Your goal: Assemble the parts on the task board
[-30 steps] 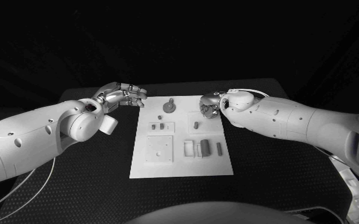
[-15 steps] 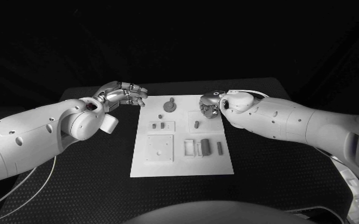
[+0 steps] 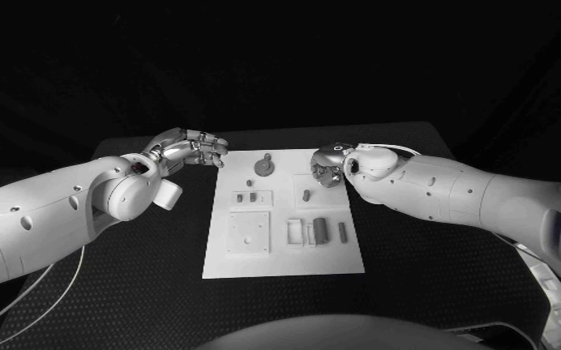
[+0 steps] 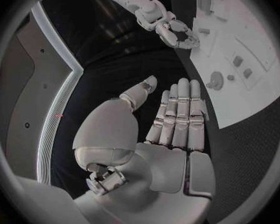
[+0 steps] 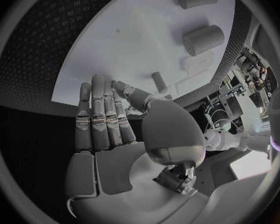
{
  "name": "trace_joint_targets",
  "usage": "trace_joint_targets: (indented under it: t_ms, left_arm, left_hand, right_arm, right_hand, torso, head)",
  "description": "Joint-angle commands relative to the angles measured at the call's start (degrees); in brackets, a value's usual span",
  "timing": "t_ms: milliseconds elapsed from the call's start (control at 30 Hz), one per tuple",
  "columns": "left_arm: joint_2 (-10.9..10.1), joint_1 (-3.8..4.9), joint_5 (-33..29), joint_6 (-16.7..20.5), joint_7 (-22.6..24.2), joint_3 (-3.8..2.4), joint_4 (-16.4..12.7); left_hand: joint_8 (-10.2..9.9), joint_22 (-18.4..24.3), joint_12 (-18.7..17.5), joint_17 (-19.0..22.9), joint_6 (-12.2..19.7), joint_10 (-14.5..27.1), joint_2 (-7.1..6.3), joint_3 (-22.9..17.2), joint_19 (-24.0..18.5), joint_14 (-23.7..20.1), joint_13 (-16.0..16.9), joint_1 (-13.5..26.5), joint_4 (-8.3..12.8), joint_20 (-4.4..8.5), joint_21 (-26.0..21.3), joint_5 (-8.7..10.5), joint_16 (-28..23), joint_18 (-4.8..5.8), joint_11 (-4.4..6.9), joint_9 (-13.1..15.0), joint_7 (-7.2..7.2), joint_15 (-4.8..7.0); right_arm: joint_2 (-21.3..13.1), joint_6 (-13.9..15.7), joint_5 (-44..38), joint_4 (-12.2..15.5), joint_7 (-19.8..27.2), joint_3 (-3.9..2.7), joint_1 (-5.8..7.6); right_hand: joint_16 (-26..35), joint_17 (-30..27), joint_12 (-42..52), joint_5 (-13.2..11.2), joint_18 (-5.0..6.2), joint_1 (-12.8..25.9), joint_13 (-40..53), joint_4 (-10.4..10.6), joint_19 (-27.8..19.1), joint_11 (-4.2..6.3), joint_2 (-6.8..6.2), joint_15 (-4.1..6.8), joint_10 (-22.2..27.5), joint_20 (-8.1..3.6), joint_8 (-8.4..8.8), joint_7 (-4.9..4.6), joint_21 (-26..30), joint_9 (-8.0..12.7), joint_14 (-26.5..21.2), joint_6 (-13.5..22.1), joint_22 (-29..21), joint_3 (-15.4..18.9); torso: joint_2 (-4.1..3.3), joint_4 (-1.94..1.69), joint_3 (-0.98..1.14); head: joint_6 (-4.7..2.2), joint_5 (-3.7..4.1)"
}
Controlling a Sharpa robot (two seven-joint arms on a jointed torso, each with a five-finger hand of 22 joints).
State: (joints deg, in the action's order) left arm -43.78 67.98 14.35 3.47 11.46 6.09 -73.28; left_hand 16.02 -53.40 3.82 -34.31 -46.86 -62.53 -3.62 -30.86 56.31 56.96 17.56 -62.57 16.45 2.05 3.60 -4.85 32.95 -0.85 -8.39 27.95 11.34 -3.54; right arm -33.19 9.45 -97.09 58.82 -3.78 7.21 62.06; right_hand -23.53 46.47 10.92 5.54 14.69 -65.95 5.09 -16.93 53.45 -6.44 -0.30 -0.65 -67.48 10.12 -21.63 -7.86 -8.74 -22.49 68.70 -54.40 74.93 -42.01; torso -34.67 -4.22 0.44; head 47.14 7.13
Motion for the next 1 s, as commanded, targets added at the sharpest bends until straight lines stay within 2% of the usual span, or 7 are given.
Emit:
trace_joint_targets:
  t_ms: [33,633,1000]
  left_arm:
    - [-0.1,0.06,-0.4,0.0,0.4,-0.06,0.0]
    - [0.0,0.07,-0.4,0.0,0.4,-0.06,0.1]
    - [0.0,0.07,-0.4,-0.2,0.3,-0.06,0.2]
  left_hand:
    - [0.0,0.1,0.2,-0.1,0.3,0.1,0.01,0.4,-0.1,0.2,-0.1,0.6,-0.1,-0.16,0.3,-0.08,-0.3,0.4,-0.11,-0.1,0.11,-0.23]
    - [0.0,0.2,0.2,-0.2,0.3,0.1,0.02,0.4,-0.1,0.2,-0.1,0.6,-0.1,-0.17,0.3,-0.1,-0.4,0.4,-0.11,-0.1,0.12,-0.23]
    - [0.0,0.2,0.2,-0.3,0.3,0.2,0.04,0.4,0.0,0.2,-0.1,0.7,-0.1,-0.17,0.3,-0.13,-0.5,0.4,-0.13,-0.1,0.13,-0.24]
  right_arm:
    - [-0.3,0.9,-0.3,0.5,0.8,0.11,-0.2]
    - [-0.7,3.0,-0.1,1.2,0.9,-0.45,0.54]
    - [-1.9,2.0,1.3,2.5,1.1,-0.91,1.5]
  right_hand:
    - [-0.3,0.1,0.3,0.0,0.31,-0.3,0.1,0.1,0.4,0.04,-0.15,-0.09,-0.3,-0.1,-0.41,0.0,-0.1,-0.2,0.4,-0.3,1.4,-0.4]
    - [-0.3,0.2,0.4,0.0,0.31,-0.3,0.2,0.1,0.6,0.12,-0.2,-0.01,-0.5,-0.16,-0.49,0.09,-0.3,-0.3,0.6,-0.5,1.4,-0.6]
    - [-0.4,0.3,0.4,0.0,0.31,-0.3,0.2,0.1,0.6,0.16,-0.23,0.02,-0.7,-0.17,-0.52,0.12,-0.3,-0.3,0.7,-0.6,1.3,-0.6]
  torso:
    - [-0.01,0.02,0.01]
    - [-0.01,-0.05,-0.03]
    - [-0.02,-0.04,-0.03]
  head:
    - [0.0,-0.12]
    - [0.03,-0.18]
    - [0.07,-0.22]
